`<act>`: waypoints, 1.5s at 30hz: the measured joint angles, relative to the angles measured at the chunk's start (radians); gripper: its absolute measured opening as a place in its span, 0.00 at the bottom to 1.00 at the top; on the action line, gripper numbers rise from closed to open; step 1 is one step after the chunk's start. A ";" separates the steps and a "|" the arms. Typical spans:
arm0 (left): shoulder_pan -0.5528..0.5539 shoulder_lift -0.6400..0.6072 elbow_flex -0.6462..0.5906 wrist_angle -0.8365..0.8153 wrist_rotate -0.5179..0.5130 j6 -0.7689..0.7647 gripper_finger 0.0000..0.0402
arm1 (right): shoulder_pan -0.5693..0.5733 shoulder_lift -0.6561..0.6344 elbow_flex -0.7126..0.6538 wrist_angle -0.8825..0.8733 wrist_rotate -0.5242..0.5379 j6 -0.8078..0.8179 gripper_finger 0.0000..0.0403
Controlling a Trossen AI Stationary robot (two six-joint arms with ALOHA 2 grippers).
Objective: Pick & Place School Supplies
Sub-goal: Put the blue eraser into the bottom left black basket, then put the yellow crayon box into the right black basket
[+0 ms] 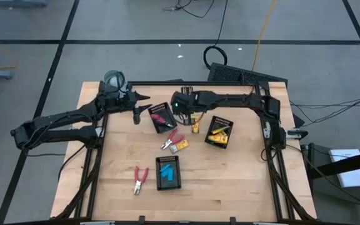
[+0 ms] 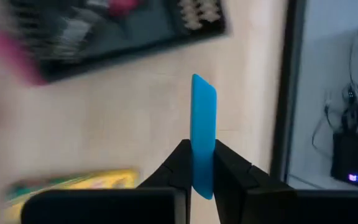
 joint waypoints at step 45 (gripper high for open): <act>0.002 0.005 0.000 -0.015 -0.025 0.000 0.44 | 0.426 0.129 0.001 0.205 -0.413 0.267 0.40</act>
